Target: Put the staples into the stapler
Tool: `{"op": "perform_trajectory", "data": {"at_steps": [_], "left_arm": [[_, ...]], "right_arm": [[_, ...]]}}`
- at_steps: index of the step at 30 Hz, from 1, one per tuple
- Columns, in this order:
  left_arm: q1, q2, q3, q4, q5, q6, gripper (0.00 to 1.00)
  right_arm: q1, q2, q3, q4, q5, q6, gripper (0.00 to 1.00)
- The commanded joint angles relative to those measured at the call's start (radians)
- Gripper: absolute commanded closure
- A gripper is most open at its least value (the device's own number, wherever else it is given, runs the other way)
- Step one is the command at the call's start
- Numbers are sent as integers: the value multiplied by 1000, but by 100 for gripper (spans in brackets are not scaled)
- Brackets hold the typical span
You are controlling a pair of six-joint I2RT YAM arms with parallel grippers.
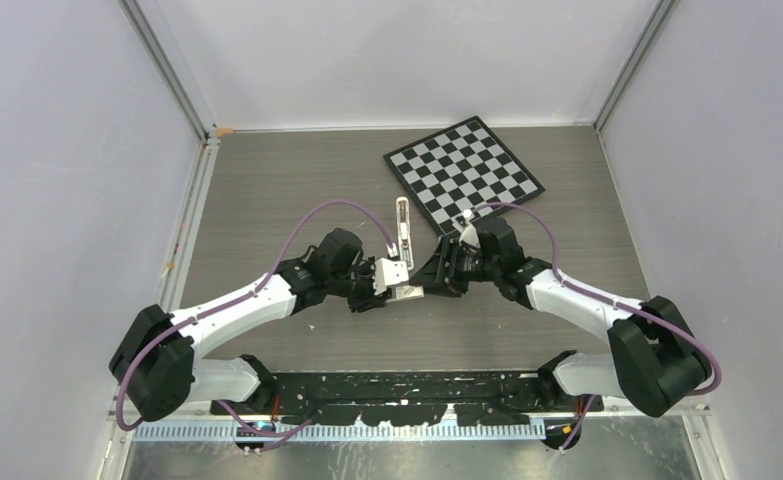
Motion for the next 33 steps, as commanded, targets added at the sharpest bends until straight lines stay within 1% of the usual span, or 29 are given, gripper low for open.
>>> {"op": "perform_trajectory", "data": {"at_steps": [1,4,9,11,21,33], "left_arm": [[5,4,18,59,32,-5,68],[5,4,18,65,33,-5,69],[5,0,18,63,32,-9,69],[5,-2,15,62,27,-9,69],[5,-21,13,49,3,-3,70],[5,-37,0,56,6,-11,70]], "right_arm": [[20,18,38,67,-28,5,46],[24,22,31,93,-38,17,49],[26,17,23,100,-42,17,61],[25,9,20,93,-39,13,63],[19,-85,-5,32,11,-10,71],[9,-161,-25,-30,37,-21,74]]}}
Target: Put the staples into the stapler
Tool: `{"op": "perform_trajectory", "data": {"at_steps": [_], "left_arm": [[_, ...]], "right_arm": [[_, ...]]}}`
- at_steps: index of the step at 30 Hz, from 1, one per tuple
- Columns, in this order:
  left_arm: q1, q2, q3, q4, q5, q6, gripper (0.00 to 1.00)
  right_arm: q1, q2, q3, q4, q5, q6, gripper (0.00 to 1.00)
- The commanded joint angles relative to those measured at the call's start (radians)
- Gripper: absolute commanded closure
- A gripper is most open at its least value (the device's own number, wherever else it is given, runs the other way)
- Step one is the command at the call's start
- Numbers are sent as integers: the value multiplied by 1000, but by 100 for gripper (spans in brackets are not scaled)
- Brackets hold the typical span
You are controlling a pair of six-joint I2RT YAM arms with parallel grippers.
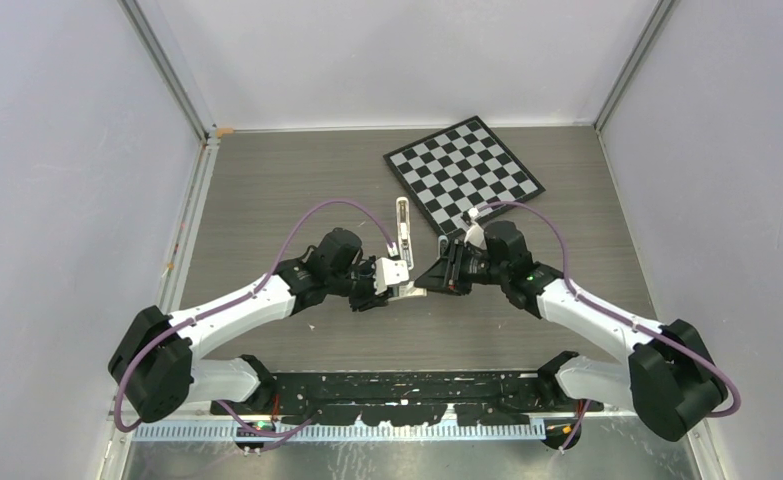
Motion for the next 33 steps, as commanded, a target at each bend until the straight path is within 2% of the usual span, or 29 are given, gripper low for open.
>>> {"op": "perform_trajectory", "data": {"at_steps": [1,8,15,24,33], "left_arm": [[5,-30,-2,36,-1,-9,70],[4,-26,2,26,-3,2,71],[3,-13,11,4,-19,-5,71],[-41,18,56,-23,-35,-119,73],[-143,87,70,-24,-228,-275,73]], "right_arm": [[-14,-71,-12,-27,21,-24,74],[-36,-121,-2,-125,50,-50,74],[-48,-180,26,-308,141,-101,73],[-50,-228,-5,-411,235,-102,72],[-52,-149,-40,-405,254,-97,70]]}}
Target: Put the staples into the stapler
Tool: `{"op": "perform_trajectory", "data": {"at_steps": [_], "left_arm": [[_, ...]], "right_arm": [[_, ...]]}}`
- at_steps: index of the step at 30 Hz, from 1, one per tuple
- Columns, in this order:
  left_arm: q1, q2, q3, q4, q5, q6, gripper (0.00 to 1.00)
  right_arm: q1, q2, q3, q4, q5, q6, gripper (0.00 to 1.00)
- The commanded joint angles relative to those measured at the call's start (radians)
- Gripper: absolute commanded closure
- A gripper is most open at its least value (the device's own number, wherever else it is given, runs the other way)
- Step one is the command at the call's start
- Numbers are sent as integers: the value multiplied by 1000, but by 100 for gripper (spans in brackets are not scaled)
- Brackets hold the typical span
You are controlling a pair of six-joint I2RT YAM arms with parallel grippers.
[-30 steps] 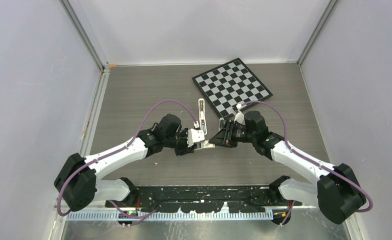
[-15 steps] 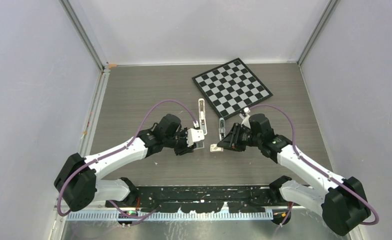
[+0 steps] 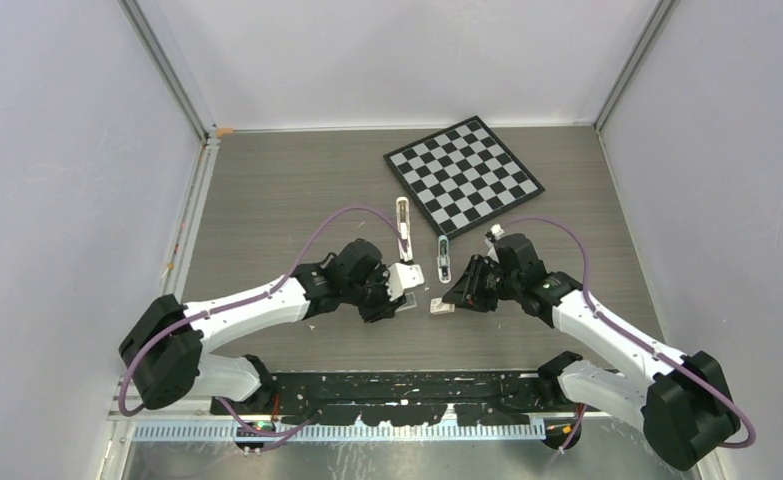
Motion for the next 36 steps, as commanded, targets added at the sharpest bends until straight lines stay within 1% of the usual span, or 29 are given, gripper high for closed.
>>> {"op": "perform_trajectory", "data": {"at_steps": [1,4,7,13,17,24,29,31,34,36], "left_arm": [[-35,43,42,2,-130,-100,73],[-62,89,66,-24,-185,-112,74],[-88,130,97,-50,-204,-124,74],[-128,184,90,-19,-227,-155,75],[-138,204,87,-15,-243,-165,75],[-141,227,65,22,-249,-173,73],[-141,230,54,38,-249,-187,69],[-142,231,50,45,-246,-191,67],[-141,225,39,58,-239,-196,63],[-141,222,31,66,-237,-194,62]], "right_arm": [[-6,28,-13,-7,45,-11,70],[-11,35,-22,-16,52,-2,70],[-11,33,-23,-44,68,-7,69],[-14,12,-18,-118,149,-18,67],[-16,-2,-20,-135,180,-6,66],[-16,-9,13,-178,214,4,59],[-16,-33,45,-217,249,-3,57],[-16,-26,45,-206,230,-8,58],[-16,-18,30,-143,156,-6,57],[-16,-25,18,-105,123,-1,55]]}}
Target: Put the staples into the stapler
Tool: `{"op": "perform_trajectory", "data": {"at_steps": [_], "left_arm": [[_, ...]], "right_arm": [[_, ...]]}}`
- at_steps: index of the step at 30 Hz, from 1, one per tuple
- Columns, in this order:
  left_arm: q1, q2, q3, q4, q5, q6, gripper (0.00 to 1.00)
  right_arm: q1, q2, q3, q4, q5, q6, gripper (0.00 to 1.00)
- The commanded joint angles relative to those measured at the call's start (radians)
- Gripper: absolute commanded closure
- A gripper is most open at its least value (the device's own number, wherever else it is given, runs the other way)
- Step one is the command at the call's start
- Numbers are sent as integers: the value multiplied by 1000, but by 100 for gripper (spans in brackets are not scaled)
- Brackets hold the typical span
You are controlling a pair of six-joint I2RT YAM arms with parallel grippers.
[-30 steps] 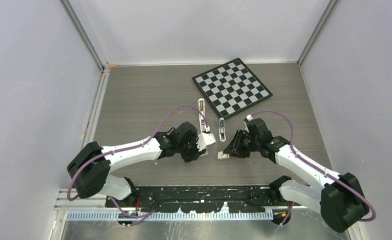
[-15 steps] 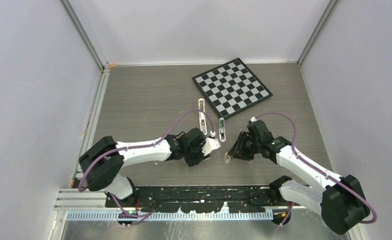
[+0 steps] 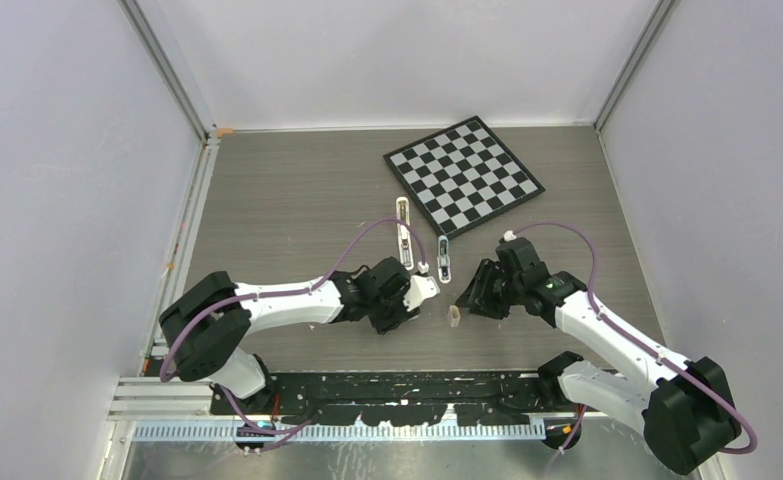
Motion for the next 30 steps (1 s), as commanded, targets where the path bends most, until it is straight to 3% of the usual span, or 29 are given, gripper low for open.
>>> {"op": "perform_trajectory", "data": {"at_steps": [1,10,18,20,22,23,24,30], "left_arm": [[-3,-10,-18,58,7,-15,62],[-4,-19,-28,61,14,-19,59],[-4,-130,-25,44,-62,-5,45],[-1,-163,-15,29,-100,11,41],[8,-185,0,9,-103,19,30],[13,-193,7,-1,-107,19,11],[17,-198,14,-10,-112,18,2],[64,-219,55,-46,-138,-12,0]], "right_arm": [[-4,-15,8,90,-64,1,53],[-3,25,8,62,-53,-19,43],[0,61,1,91,-88,-30,44],[4,65,2,95,-90,-32,40],[9,69,-1,98,-88,-33,36],[10,72,-1,100,-87,-33,34],[13,77,-2,101,-85,-33,33],[45,135,21,102,-56,-44,31]]}}
